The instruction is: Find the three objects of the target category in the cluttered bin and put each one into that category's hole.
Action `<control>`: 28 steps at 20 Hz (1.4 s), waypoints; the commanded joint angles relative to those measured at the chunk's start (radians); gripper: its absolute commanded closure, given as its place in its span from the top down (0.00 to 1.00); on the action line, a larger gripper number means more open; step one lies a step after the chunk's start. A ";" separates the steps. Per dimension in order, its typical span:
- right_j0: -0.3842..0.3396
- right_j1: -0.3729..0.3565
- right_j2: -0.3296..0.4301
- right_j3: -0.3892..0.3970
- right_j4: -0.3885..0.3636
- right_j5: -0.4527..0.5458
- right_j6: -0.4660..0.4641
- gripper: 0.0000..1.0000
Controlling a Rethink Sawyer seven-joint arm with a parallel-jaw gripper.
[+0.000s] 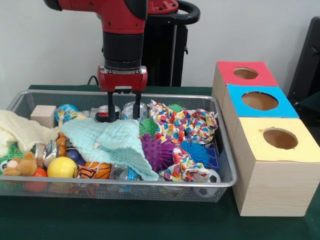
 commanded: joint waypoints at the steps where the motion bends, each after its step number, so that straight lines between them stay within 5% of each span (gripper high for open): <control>1: 0.057 0.054 -0.081 0.092 -0.029 -0.127 0.202 1.00; 16: 0.120 -0.029 -0.128 0.186 0.046 -0.130 0.212 1.00; 28: 0.121 0.100 -0.159 0.145 0.040 -0.263 0.204 1.00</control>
